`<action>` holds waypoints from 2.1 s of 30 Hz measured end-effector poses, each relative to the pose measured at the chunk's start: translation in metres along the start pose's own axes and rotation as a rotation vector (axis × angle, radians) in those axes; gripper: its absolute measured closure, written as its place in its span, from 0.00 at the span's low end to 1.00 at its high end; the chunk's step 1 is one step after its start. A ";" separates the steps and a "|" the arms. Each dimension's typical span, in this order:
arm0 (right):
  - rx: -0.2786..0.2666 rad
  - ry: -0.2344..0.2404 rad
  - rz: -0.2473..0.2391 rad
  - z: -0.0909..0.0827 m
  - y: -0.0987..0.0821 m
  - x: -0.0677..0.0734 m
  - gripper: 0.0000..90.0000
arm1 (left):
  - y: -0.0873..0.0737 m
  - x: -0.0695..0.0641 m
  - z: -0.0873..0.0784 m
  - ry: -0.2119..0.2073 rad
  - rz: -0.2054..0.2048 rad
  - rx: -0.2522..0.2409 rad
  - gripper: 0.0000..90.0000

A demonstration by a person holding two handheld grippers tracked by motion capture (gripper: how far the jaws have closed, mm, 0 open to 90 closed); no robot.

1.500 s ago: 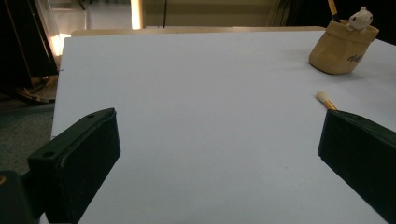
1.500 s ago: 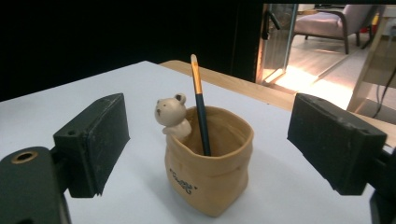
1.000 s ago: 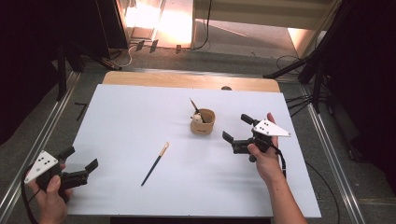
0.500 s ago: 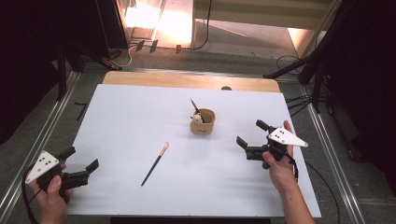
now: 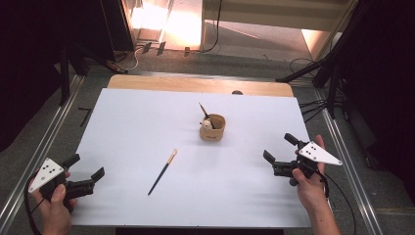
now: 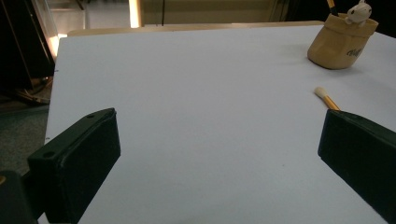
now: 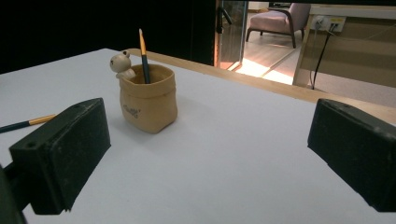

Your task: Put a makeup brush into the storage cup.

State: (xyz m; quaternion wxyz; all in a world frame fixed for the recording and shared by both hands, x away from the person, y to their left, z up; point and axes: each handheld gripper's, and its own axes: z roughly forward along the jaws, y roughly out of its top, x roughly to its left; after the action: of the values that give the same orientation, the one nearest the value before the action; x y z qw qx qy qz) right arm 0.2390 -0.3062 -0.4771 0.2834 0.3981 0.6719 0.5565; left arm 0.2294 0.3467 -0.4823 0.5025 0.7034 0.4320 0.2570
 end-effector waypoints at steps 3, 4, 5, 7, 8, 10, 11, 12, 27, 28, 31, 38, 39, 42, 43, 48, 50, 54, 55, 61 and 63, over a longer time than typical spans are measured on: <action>-0.005 -0.009 0.003 -0.008 -0.001 -0.003 0.00 | 0.000 0.000 0.000 0.002 0.001 0.000 0.00; -0.004 -0.011 0.002 -0.011 -0.002 -0.004 0.00 | 0.000 0.000 0.000 0.005 0.003 0.003 0.00; -0.007 -0.014 0.005 -0.013 -0.002 -0.005 0.00 | 0.000 -0.001 0.000 0.002 0.002 0.001 0.00; -0.008 -0.020 0.005 -0.018 -0.003 -0.007 0.00 | 0.000 -0.001 0.000 0.004 0.006 0.004 0.00; -0.008 -0.022 0.005 -0.020 -0.004 -0.008 0.00 | 0.000 -0.002 0.000 0.006 0.006 0.007 0.00; -0.009 -0.025 0.007 -0.025 -0.005 -0.008 0.00 | 0.000 -0.002 0.001 0.006 0.009 0.005 0.00; -0.010 -0.027 0.008 -0.027 -0.006 -0.009 0.00 | 0.000 -0.002 0.000 0.005 0.009 0.004 0.00; -0.008 -0.032 0.010 -0.029 -0.008 -0.010 0.00 | 0.000 -0.002 0.000 0.005 0.011 0.006 0.00; -0.029 -0.042 0.046 -0.059 -0.025 -0.016 0.00 | 0.000 -0.003 0.000 0.011 0.012 0.008 0.00; -0.036 -0.044 0.049 -0.061 -0.027 -0.017 0.00 | 0.000 -0.003 0.000 0.011 0.012 0.009 0.00; -0.047 -0.052 0.059 -0.070 -0.032 -0.019 0.00 | 0.001 -0.004 0.000 0.009 0.018 0.014 0.00; -0.044 -0.082 0.068 -0.088 -0.040 -0.022 0.00 | 0.001 -0.005 -0.002 0.009 0.020 0.007 0.00; -0.043 -0.082 0.068 -0.090 -0.040 -0.022 0.00 | 0.001 -0.005 -0.002 0.011 0.018 0.010 0.00; -0.042 -0.091 0.056 -0.091 -0.041 -0.021 0.00 | 0.001 -0.005 -0.003 0.011 0.021 0.009 0.00; -0.038 -0.091 0.058 -0.092 -0.041 -0.020 0.00 | 0.001 -0.005 -0.003 0.011 0.020 0.008 0.00; -0.040 -0.093 0.061 -0.094 -0.044 -0.022 0.00 | 0.002 -0.005 -0.004 0.010 0.019 0.006 0.00; -0.036 -0.093 0.063 -0.095 -0.045 -0.022 0.00 | 0.003 -0.006 -0.005 0.006 0.019 0.001 0.00; -0.039 -0.095 0.070 -0.095 -0.044 -0.022 0.00 | 0.008 -0.012 -0.005 -0.003 0.011 -0.009 0.00; -0.043 -0.097 0.072 -0.095 -0.044 -0.022 0.00 | 0.011 -0.014 -0.005 -0.005 0.017 -0.011 0.00; -0.053 -0.093 0.085 -0.095 -0.042 -0.022 0.00 | 0.027 -0.025 0.001 0.002 0.046 0.021 0.00; -0.050 -0.096 0.071 -0.094 -0.042 -0.021 0.00 | 0.030 -0.028 0.005 -0.003 0.041 0.032 0.00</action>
State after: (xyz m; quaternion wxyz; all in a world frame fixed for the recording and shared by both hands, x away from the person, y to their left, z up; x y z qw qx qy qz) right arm 0.1638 -0.3760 -0.4985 0.3051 0.4407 0.6289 0.5632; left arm 0.2303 0.3167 -0.4539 0.4863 0.7206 0.4208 0.2592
